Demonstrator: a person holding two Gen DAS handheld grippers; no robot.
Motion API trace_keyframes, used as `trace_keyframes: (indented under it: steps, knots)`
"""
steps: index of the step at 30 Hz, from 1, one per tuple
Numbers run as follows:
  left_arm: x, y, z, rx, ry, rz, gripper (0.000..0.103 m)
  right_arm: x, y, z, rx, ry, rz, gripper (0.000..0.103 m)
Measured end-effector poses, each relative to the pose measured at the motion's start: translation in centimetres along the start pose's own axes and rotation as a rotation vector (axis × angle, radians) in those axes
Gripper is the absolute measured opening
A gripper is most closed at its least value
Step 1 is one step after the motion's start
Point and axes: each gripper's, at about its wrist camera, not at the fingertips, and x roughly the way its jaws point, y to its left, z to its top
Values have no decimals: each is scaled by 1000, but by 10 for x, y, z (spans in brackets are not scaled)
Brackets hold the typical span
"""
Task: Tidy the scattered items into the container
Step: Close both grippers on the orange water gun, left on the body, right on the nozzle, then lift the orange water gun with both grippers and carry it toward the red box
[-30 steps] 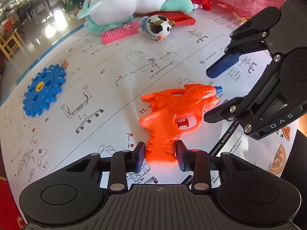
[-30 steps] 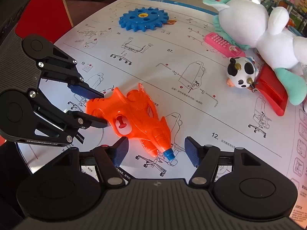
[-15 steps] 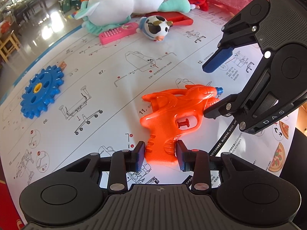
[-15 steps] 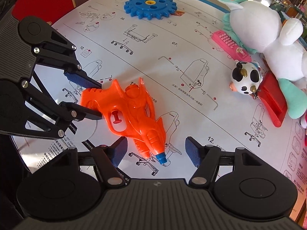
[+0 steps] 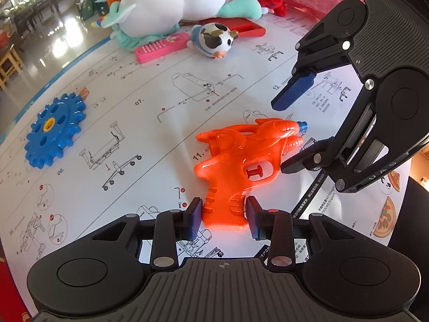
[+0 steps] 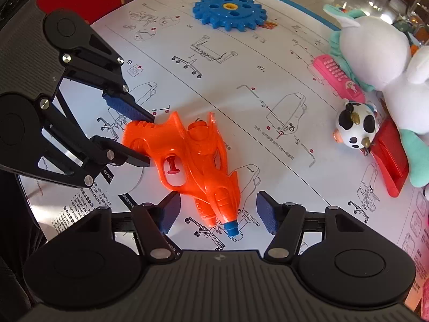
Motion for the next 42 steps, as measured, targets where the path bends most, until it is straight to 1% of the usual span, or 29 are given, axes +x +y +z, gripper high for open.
trace_keyframes:
  steps: [1,3,4,5,6,7,8,9,10,12,14,15,16,17,20,22,24,26,29,33,38,42]
  knots:
    - [0,0,0,-1,0,0,35,1,2,1,-18,6,-2,66]
    - [0,0,0,0,0,-1,36,5,5,1,-43,18,-8,59]
    - [0,0,0,-1,-1,-5,37,4,5,2,-43,15,-6,59]
    - [0,0,0,-1,-1,-9,41,4,5,2,-41,15,-2,57]
    - [0,0,-1,-2,-1,-12,49,4,5,2,-39,15,-3,57]
    - [1,0,0,-2,2,-8,53,4,4,2,-35,15,0,57]
    - [1,-1,0,-2,6,0,56,4,4,1,-27,14,6,54]
    - [2,-1,2,-5,13,7,57,3,3,1,-19,11,10,47]
    - [3,-1,3,-7,16,9,60,3,3,0,-16,9,10,46]
    - [4,-2,5,4,16,14,61,3,3,-1,-8,5,12,45]
    - [4,-3,6,13,17,32,44,3,1,-2,5,4,16,45]
    - [3,-2,6,9,22,30,40,3,1,-2,10,3,14,45]
    - [2,0,5,4,22,28,33,3,-1,-3,16,2,7,45]
    - [2,0,5,4,23,28,32,3,-3,-4,30,-3,2,45]
    - [1,-1,3,17,18,36,32,4,-12,-6,87,-8,26,45]
    - [1,0,3,14,16,33,32,5,-13,-6,92,-14,25,47]
    - [1,-1,3,13,13,37,32,5,-12,-6,95,-18,37,47]
    - [2,-1,3,11,13,41,32,5,-8,-5,82,-19,21,46]
    - [1,-1,3,-15,21,42,32,2,-5,-6,82,-15,4,41]
    - [-2,-14,2,8,24,88,32,0,1,-7,78,-1,-8,41]
    - [-11,-19,-1,4,15,101,32,-8,6,-10,70,-16,-16,41]
    - [-18,-24,-1,18,7,120,32,-16,13,-11,49,-34,-44,40]
